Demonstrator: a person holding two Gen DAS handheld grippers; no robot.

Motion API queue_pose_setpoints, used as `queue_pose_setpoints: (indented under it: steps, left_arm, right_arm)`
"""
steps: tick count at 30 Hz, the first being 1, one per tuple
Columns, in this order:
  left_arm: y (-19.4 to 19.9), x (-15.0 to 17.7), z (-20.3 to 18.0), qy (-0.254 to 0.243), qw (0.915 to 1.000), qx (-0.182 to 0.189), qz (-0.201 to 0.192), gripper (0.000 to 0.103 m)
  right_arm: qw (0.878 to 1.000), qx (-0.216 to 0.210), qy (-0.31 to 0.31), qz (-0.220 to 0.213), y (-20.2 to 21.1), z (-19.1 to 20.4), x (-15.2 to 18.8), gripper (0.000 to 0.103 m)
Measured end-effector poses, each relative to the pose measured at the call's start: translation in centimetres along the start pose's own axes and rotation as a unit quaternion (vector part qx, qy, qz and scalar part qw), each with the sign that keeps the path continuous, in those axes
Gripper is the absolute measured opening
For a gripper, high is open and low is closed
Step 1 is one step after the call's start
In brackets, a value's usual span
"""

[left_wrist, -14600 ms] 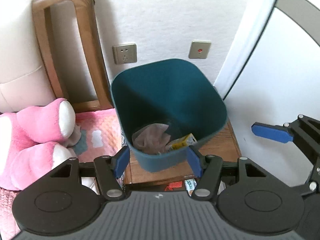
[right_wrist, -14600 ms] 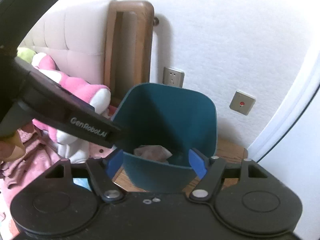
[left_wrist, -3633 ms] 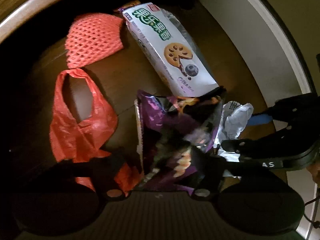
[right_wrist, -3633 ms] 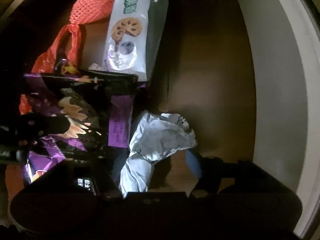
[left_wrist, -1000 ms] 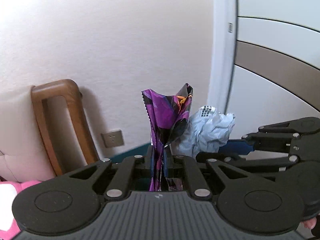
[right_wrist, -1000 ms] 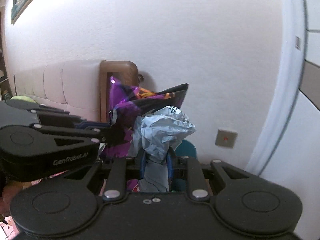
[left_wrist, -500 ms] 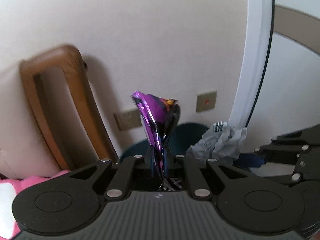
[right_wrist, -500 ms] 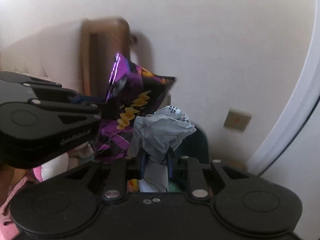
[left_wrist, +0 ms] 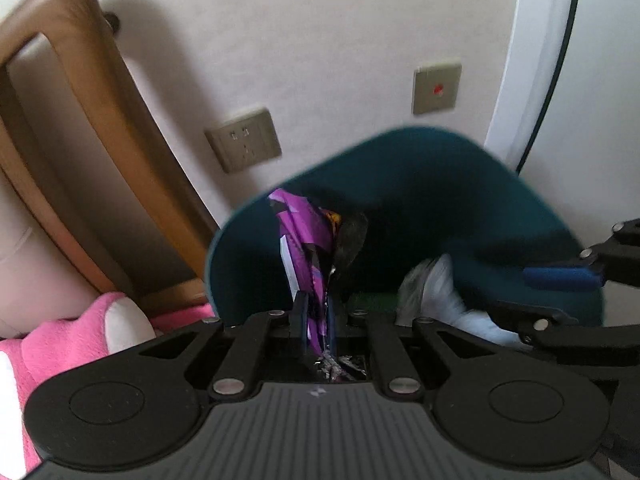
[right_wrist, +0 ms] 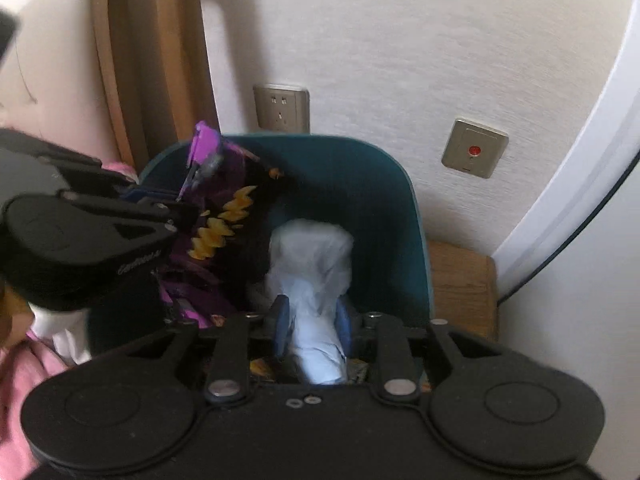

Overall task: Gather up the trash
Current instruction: 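Open the left tool dropping the chip bag while right releases the foil into the bin, then move both open tools back down toward the floor trash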

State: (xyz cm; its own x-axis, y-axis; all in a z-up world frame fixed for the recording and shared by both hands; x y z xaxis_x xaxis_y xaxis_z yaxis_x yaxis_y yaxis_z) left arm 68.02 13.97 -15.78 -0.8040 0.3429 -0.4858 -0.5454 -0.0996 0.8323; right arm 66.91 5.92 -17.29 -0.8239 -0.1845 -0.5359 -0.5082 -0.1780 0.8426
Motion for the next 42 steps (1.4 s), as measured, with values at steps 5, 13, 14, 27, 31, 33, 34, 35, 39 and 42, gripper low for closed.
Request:
queue_pose_setpoints:
  steps: [5,13,14,27,31,33,34,35,39,42]
  left_arm:
    - [-1.4,0.3,0.0,-0.009,0.9995,0.01,0.027,0.011]
    - [-2.2,1.1,0.0,0.0,0.9989,0.029,0.037,0.04]
    - [-2.0,1.2,0.1,0.002,0.999,0.031,0.033,0.051]
    - [7.2,2.6,-0.4,0.03,0.9981,0.029,-0.044,0.059]
    - [10.4,3.4,-1.3,0.032,0.9974,0.014,-0.063,0.059]
    - [12.2,4.0,-1.9,0.036,0.9966,0.01,-0.074,0.059]
    - [13.0,4.3,-2.2,0.037,0.9962,0.006,-0.078,0.059]
    - [13.9,4.6,-2.4,0.04,0.9958,0.004,-0.083,0.059]
    - [16.7,6.1,-3.6,0.052,0.9939,0.003,-0.097,0.059]
    - [18.5,7.4,-4.9,0.06,0.9926,0.004,-0.106,0.06]
  right_arm:
    - [0.999,0.019,0.035,0.011,-0.9,0.7,0.4,0.032]
    - [1.0,0.001,0.021,0.008,-0.4,0.1,1.1,0.04]
    - [1.0,-0.002,0.019,0.006,-0.3,-0.1,1.1,0.041]
    - [0.996,-0.063,0.012,-0.054,7.5,-1.3,2.2,0.05]
    - [0.994,-0.08,0.008,-0.076,10.4,-2.1,3.2,0.051]
    - [0.992,-0.087,0.009,-0.086,11.8,-2.5,3.9,0.051]
    - [0.992,-0.089,0.01,-0.091,12.4,-2.7,4.2,0.052]
    - [0.991,-0.092,0.01,-0.096,13.0,-2.9,4.5,0.052]
    - [0.988,-0.104,0.002,-0.116,15.2,-4.0,6.1,0.054]
    - [0.986,-0.109,-0.006,-0.13,16.3,-4.9,7.5,0.057]
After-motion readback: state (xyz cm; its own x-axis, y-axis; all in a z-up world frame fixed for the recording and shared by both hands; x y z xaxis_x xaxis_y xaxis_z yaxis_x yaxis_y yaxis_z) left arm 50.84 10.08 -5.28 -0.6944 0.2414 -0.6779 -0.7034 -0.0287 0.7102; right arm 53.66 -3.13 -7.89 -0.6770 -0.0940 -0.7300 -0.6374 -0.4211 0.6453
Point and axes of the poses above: each gripper's, at about its wrist camera, not at the fingertips, and y roughly against the way its jaws point, z to its left, x to its underside, the point moved 1 cm from there along -y, roughly the way its jaws point, and after that the axes turned 11 degrees about -y, right-handed, at the moved point
